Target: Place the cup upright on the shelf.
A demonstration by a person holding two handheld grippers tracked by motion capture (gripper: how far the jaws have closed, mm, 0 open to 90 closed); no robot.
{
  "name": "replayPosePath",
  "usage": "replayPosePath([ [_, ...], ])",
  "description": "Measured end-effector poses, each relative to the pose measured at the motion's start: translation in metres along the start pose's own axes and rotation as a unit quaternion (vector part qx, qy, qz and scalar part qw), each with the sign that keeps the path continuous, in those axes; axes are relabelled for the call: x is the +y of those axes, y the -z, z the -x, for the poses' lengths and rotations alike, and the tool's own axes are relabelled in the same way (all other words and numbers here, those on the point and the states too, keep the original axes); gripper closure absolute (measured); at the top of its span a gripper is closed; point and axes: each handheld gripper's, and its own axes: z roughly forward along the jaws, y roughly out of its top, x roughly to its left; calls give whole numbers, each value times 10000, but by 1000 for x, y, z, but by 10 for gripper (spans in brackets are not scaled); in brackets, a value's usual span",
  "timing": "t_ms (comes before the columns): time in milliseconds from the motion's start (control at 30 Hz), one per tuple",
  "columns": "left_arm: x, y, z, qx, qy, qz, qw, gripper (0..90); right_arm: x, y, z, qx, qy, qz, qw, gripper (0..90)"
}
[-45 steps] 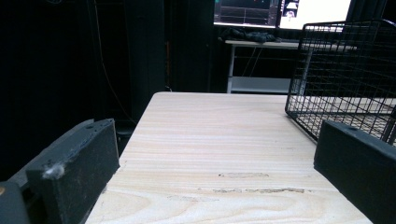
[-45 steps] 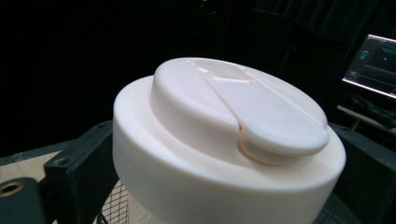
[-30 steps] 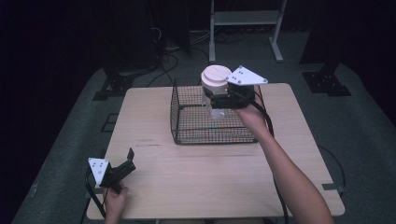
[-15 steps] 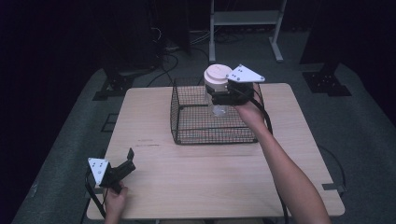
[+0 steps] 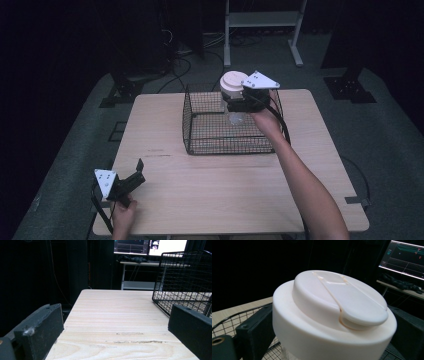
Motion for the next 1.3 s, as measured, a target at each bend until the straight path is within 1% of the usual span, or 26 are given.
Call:
replayPosePath([
  [100,0,0,0,-6,-8,-1,10000,0,-6,-5,1,-10,2,-48,10000,39],
  [300,0,0,0,-7,-9,-2,10000,0,-20,-15,3,-5,-85,-149,9999,39],
  [433,0,0,0,-6,-8,-2,10000,0,-30,-19,5,75,-223,-174,9996,39],
  [700,0,0,0,-6,-5,-2,10000,0,-42,-28,6,106,-206,-245,9994,38],
  [867,0,0,0,-4,4,-8,10000,0,-49,-34,4,135,-163,-285,9994,38],
  [967,0,0,0,-6,2,-5,10000,0,-53,-39,2,126,-101,-370,9992,38],
  [1200,0,0,0,-5,3,-9,10000,0,-65,-44,-1,198,-104,-453,9987,38],
  [1300,0,0,0,-12,-4,-2,10000,0,-69,-46,-1,187,-116,-522,9984,38],
])
